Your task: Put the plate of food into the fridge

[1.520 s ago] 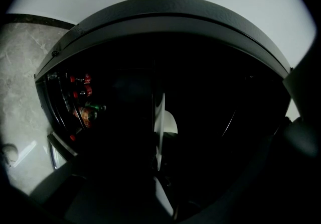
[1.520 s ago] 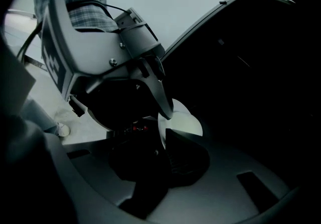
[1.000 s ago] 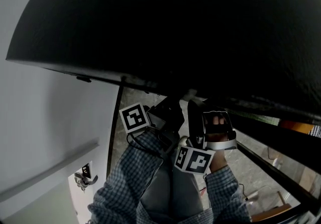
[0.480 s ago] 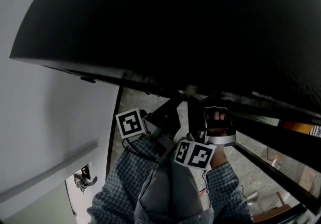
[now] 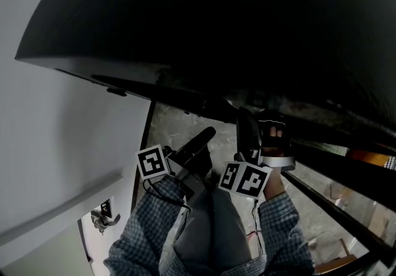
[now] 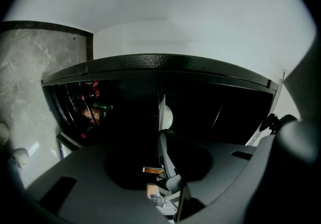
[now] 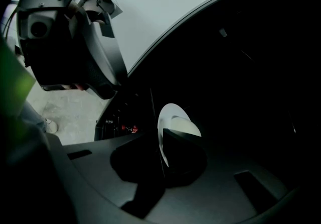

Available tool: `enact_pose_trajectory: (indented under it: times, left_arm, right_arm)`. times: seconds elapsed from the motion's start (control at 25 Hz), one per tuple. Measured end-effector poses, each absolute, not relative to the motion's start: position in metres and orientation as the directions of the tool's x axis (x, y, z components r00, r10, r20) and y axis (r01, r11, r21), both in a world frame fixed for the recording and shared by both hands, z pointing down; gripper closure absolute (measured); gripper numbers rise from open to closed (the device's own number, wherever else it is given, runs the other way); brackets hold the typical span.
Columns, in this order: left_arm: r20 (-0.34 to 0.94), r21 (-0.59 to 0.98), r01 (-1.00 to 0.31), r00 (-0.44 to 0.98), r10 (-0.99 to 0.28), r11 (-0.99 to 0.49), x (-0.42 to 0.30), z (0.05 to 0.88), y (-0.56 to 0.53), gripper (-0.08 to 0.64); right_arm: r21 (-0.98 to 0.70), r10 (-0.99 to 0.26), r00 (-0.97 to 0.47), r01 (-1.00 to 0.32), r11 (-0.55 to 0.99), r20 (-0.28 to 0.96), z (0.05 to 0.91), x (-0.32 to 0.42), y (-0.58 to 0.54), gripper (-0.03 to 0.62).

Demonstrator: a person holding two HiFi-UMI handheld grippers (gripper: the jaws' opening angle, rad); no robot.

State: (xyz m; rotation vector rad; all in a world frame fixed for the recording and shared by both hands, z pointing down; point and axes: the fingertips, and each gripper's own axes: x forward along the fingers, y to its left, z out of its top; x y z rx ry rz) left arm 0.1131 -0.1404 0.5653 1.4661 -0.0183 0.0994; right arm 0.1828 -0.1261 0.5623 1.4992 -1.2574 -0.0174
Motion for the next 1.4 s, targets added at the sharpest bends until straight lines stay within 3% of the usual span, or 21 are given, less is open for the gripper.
enact_pose_trajectory:
  times: [0.56,0.92,1.28,1.4]
  left_arm:
    - [0.068,0.994,-0.076,0.993,0.096,0.084,0.108,0.566,-0.134,0.459]
    - [0.122,0.993,-0.122,0.979,0.162,-0.011,0.106,0.567,-0.121,0.460]
    - [0.193,0.977,-0.174,0.967,0.164,-0.120,0.102,0.564,-0.120,0.462]
    - [0.170,0.980,-0.149,0.972,0.160,-0.131,0.099,0.556,-0.120,0.476]
  right_arm:
    - [0.692,-0.705,0.439,-0.714,0.103,0.557,0.561,0.190,-0.138,0.554]
    - [0.645,-0.736,0.402,-0.762,0.061,0.545,0.550,0.181,-0.132,0.526]
    - [0.449,-0.767,0.356,-0.888,-0.100,0.534,0.533,0.170,-0.104,0.532]
    - [0.280,-0.777,0.277,-0.951,-0.135,0.566,0.537,0.157,-0.095,0.585]
